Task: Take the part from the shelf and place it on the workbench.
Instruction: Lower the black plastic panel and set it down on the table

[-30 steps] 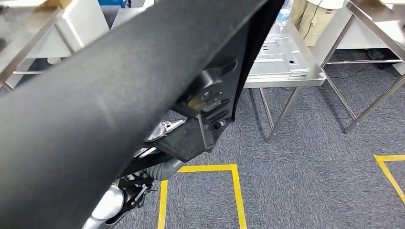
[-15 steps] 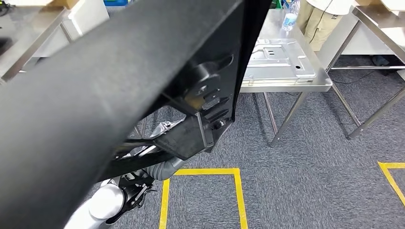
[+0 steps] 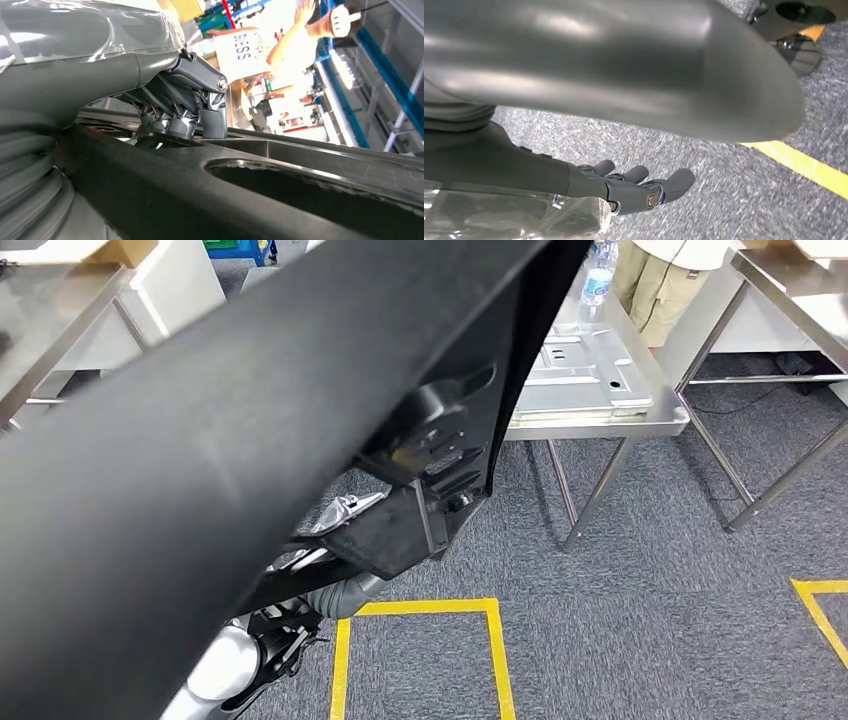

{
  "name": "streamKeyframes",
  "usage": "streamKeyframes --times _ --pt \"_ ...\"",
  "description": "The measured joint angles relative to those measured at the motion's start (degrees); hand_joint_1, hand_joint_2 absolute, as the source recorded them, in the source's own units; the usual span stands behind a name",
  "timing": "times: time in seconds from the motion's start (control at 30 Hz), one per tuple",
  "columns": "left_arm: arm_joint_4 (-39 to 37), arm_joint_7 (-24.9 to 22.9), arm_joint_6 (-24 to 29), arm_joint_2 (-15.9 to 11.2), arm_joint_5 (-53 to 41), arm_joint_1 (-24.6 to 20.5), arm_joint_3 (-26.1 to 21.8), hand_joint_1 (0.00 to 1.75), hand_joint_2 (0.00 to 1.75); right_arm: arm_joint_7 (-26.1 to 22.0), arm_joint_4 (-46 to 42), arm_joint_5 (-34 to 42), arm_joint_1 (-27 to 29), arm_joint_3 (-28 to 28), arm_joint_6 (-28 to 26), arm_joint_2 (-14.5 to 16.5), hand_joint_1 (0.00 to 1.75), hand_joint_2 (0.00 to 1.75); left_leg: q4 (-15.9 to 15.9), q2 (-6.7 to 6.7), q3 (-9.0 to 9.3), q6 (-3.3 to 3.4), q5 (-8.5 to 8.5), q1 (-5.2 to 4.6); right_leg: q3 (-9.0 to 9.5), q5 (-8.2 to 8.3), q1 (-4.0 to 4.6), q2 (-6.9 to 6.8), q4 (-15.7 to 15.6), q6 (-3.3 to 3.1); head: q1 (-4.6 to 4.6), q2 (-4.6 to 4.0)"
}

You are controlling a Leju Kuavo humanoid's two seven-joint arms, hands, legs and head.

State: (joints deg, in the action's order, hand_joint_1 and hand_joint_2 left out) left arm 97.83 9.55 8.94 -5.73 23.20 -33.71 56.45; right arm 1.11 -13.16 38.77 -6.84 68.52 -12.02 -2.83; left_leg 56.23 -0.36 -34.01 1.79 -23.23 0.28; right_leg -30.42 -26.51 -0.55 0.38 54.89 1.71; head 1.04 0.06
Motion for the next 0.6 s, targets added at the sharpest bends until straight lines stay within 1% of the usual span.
streamKeyframes --times 0.03,0.1,0.13,0.17,0.2,0.27,0.3,0.33,0.37,0.43,0.47,0.5,0.57,0.6 --pt "0.0 0.0 0.0 0.0 0.0 0.0 0.0 1.75 1.75 0.0 0.0 0.0 0.0 0.0 0.0 0.0 0.00 0.00 -0.6 -0.02 0.27 0.24 -0.19 -0.13 0.08 -0.05 0.08 -0.01 0.1 0.35 0.01 0.00" --pt "0.0 0.1 0.0 0.0 0.0 0.0 0.0 1.75 1.75 0.0 0.0 0.0 0.0 0.0 0.0 0.0 0.00 0.00 -0.8 -0.11 0.65 0.81 -0.39 -0.03 0.24 -0.17 0.01 -0.04 0.5 0.93 0.02 0.00" --pt "0.0 0.1 0.0 0.0 0.0 0.0 0.0 1.75 1.75 0.0 0.0 -0.1 0.0 0.0 0.0 0.0 0.00 0.00 -1.0 -0.12 1.01 1.12 -0.51 0.07 0.04 -0.50 -0.04 -0.06 1.5 1.22 0.04 0.01" --pt "0.0 0.2 0.0 0.1 0.0 0.0 0.0 1.75 1.75 0.0 0.0 -0.1 -0.1 0.0 0.0 0.0 0.00 0.00 -1.1 -0.09 1.44 1.41 -0.63 0.20 -0.74 -1.39 -0.09 -0.07 3.3 1.41 0.09 0.00" --pt "0.0 0.3 0.0 0.1 0.0 0.0 0.0 1.75 1.75 0.0 0.0 -0.1 -0.1 0.0 0.0 0.0 0.00 0.00 -1.1 -0.05 1.82 1.63 -0.79 0.26 -2.31 -2.77 -0.15 -0.08 6.4 1.60 0.13 0.00" --pt "0.0 0.4 0.0 0.1 0.0 0.0 0.0 1.75 1.75 0.0 0.0 -0.2 0.0 0.0 0.0 0.0 0.00 0.00 -1.1 -0.02 2.32 1.94 -1.26 0.19 -6.92 -5.67 -0.20 -0.09 14.2 1.88 0.19 0.01" --pt "0.0 0.4 0.0 0.1 0.0 0.1 0.0 1.75 1.75 0.0 0.0 -0.2 0.1 0.0 0.0 0.0 0.00 0.00 -1.1 -0.05 2.59 1.98 -1.53 0.15 -8.89 -6.19 -0.22 -0.10 16.8 1.98 0.19 0.01" --pt "0.0 0.4 0.0 0.1 0.0 0.1 0.0 1.75 1.75 0.0 0.0 -0.2 0.1 0.0 0.0 0.0 0.00 0.00 -1.1 -0.12 2.91 1.96 -1.83 0.13 -9.89 -5.51 -0.24 -0.10 17.2 2.08 0.19 0.01" --pt "0.0 0.5 0.0 0.1 0.0 0.2 0.0 1.75 1.75 0.0 0.0 -0.2 0.1 0.0 0.0 -0.1 0.00 0.00 -1.1 -0.19 3.35 1.87 -2.17 0.14 -9.73 -3.66 -0.26 -0.10 15.4 2.11 0.19 0.01" --pt "0.0 0.5 0.0 0.1 0.0 0.1 0.0 1.75 1.75 0.0 0.0 -0.2 0.1 0.0 0.0 -0.1 0.00 0.00 -1.1 -0.28 4.39 1.50 -2.97 0.19 -7.09 1.59 -0.25 -0.09 7.4 1.98 0.19 0.00" --pt "0.0 0.5 0.0 0.1 0.0 0.1 0.0 1.75 1.75 0.0 0.0 -0.2 0.1 0.0 0.0 -0.2 0.00 0.00 -1.1 -0.29 4.71 1.26 -3.31 0.17 -5.85 2.89 -0.11 -0.12 3.9 1.72 0.19 0.00" --pt "0.0 0.5 0.0 0.1 0.0 0.1 0.0 1.75 1.75 0.0 0.0 -0.2 0.1 0.0 0.0 -0.2 0.00 0.00 -1.2 -0.28 4.85 0.97 -3.59 0.11 -5.07 3.69 0.06 -0.13 1.7 1.36 0.20 0.00" --pt "-0.1 0.6 0.0 0.2 0.0 0.1 0.0 1.75 1.75 0.0 0.0 -0.2 0.1 0.0 0.0 -0.2 0.00 0.00 -1.1 -0.27 5.00 0.37 -3.83 -0.02 -4.77 3.21 0.34 -0.20 0.7 0.43 0.18 0.01" --pt "-0.1 0.6 0.0 0.2 0.0 0.1 0.0 1.75 1.75 0.0 0.0 -0.2 0.1 0.0 0.0 -0.2 0.00 0.00 -1.0 -0.25 5.04 0.09 -4.03 -0.02 -4.51 3.44 0.24 -0.20 0.7 0.01 0.19 0.01"
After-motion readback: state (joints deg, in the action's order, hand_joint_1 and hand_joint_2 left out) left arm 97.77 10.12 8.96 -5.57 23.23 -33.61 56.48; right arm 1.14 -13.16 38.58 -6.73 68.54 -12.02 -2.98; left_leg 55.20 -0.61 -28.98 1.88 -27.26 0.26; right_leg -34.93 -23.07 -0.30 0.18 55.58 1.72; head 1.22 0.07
